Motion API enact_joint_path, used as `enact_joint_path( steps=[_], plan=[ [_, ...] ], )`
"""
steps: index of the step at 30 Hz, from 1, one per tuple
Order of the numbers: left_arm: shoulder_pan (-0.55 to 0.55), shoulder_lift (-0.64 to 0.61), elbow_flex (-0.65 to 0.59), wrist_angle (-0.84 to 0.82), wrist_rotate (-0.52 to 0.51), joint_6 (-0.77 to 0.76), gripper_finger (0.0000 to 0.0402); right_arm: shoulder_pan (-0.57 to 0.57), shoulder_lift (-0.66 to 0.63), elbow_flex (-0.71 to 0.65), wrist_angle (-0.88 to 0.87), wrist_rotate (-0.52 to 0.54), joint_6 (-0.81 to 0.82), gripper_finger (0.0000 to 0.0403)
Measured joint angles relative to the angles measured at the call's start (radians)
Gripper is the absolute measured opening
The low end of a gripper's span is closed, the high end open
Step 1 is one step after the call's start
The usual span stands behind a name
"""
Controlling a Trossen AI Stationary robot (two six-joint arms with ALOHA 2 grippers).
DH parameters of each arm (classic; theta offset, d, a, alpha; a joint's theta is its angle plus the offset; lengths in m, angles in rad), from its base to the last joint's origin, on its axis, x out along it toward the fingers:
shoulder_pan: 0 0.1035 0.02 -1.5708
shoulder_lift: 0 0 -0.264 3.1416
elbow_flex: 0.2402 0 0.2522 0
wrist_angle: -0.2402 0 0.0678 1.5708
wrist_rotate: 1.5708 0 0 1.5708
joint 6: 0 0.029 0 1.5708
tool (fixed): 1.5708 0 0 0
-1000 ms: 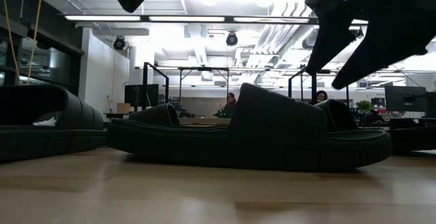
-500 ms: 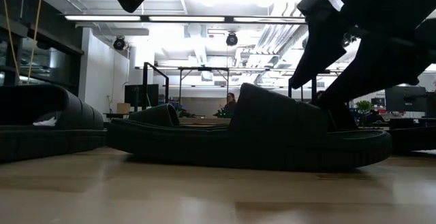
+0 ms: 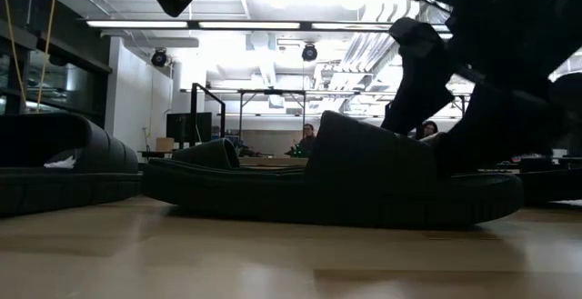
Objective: Pick and place slides into the shelf
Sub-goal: Put the black slipper on the shelf
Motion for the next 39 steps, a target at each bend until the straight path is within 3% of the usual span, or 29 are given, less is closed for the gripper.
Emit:
enact_joint_path(
  steps=[10,22,31,39],
  plan=[
    [0.000,0.000,0.000,-0.001,0.000,0.000,0.0111,0.000,0.032,0.000,0.066,0.089,0.022,0.0209],
    [0.000,0.000,0.000,-0.001,0.000,0.000,0.0111,-0.009,0.032,0.000,0.114,0.085,0.045,0.0162],
    [0.000,0.000,0.000,-0.001,0.000,0.000,0.0111,-0.010,0.032,0.000,0.123,0.090,0.045,0.0113],
    [0.000,0.000,0.000,-0.002,0.000,0.002,0.0111,-0.010,0.032,0.000,0.133,0.095,0.045,0.0043]
  ],
)
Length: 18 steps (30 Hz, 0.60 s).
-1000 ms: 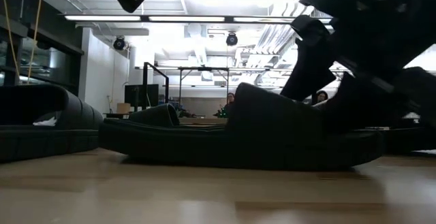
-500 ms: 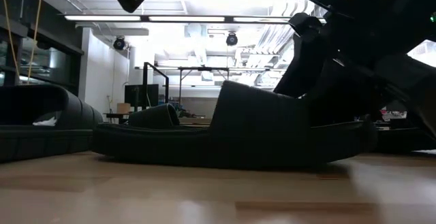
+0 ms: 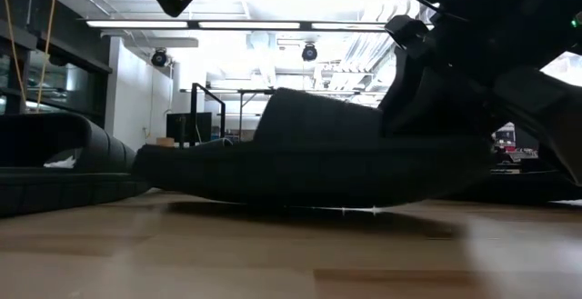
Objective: Pick and place slides into the shelf
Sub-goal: Put the black slipper on the shelf
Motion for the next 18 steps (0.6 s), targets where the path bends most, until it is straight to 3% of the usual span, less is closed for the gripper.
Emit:
enact_joint_path(
  steps=[5,13,18],
  plan=[
    [0.000,0.000,0.000,-0.015,-0.057,0.060,0.0111,-0.007,-0.001,0.000,-0.001,0.001,0.000,0.0005],
    [0.000,0.000,0.000,-0.063,-0.210,0.137,0.0111,-0.033,-0.002,0.000,-0.002,0.001,-0.004,0.0003],
    [0.000,0.000,0.000,-0.075,-0.229,0.136,0.0111,-0.039,-0.002,0.036,-0.068,-0.002,-0.007,0.0003]
  ],
)
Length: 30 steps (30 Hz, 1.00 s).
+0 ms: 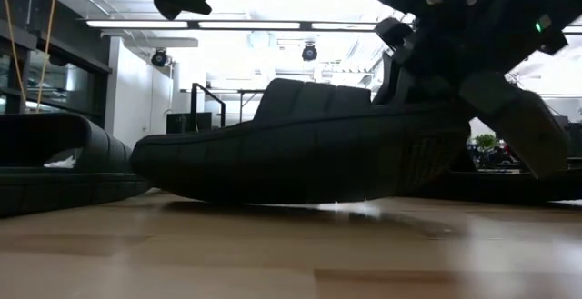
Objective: Pick and place slides into the shelf
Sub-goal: Put the black slipper on the shelf
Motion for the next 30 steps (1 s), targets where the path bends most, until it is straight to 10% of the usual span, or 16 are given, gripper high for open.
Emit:
enact_joint_path(
  steps=[12,30],
  plan=[
    [0.000,0.000,0.000,0.001,-0.004,0.079,0.0111,-0.006,-0.015,0.198,-0.398,0.099,0.111,0.0001],
    [0.000,-0.001,0.041,0.030,-0.004,0.179,0.0111,-0.021,-0.394,0.160,-0.472,0.099,0.032,0.0001]
  ],
)
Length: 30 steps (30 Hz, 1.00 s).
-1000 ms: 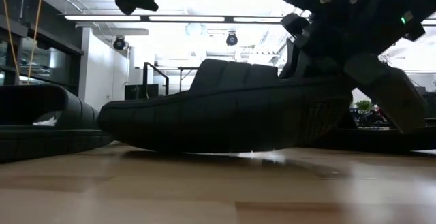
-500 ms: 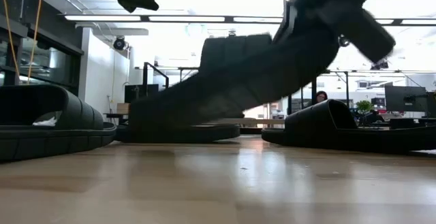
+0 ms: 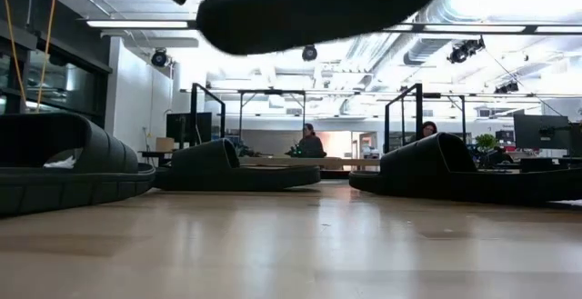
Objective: Pick and place slides into the shelf
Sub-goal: Put the black slipper on the shelf
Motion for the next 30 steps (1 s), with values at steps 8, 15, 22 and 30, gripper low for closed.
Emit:
enact_joint_path(
  steps=[8,15,22,30],
  plan=[
    [0.000,0.000,0.089,-0.003,0.013,-0.001,0.0111,-0.045,-0.143,0.000,-0.001,-0.004,-0.115,0.0000],
    [0.000,0.000,0.178,-0.014,0.034,0.004,0.0111,-0.110,-0.253,-0.001,0.006,-0.159,-0.168,0.0000],
    [-0.001,0.000,0.237,-0.012,0.132,0.082,0.0111,-0.172,-0.322,-0.001,0.105,-0.412,-0.293,0.0000],
    [-0.001,0.000,0.240,-0.002,0.138,0.205,0.0111,-0.247,-0.352,-0.001,0.216,-0.642,-0.392,0.0000]
  ],
)
